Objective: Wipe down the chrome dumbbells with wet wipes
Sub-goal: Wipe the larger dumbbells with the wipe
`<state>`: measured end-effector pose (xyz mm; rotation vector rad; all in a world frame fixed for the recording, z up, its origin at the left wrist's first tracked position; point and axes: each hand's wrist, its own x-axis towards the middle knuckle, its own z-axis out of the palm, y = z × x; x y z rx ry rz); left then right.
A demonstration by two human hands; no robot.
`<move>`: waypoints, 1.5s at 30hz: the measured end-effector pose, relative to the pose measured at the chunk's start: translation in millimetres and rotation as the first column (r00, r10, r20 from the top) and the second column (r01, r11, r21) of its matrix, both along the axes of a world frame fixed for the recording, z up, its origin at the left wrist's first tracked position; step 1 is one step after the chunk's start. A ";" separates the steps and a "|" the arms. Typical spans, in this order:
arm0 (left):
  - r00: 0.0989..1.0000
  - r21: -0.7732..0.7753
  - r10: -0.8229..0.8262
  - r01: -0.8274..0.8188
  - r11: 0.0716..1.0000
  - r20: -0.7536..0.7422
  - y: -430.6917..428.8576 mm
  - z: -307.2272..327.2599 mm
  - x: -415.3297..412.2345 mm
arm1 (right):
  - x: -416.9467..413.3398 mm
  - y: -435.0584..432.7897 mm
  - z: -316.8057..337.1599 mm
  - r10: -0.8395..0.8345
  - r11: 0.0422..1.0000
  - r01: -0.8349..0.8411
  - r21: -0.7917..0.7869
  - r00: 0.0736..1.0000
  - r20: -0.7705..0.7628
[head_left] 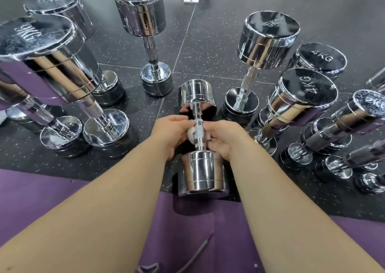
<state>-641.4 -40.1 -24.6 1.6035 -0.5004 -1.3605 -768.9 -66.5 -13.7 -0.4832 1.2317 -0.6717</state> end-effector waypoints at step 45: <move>0.963 0.162 -0.211 0.237 0.958 -0.167 18.4 18.4 5.1 | -6.2 11.6 37.2 0.389 0.678 -0.735 -0.020 0.382 -0.838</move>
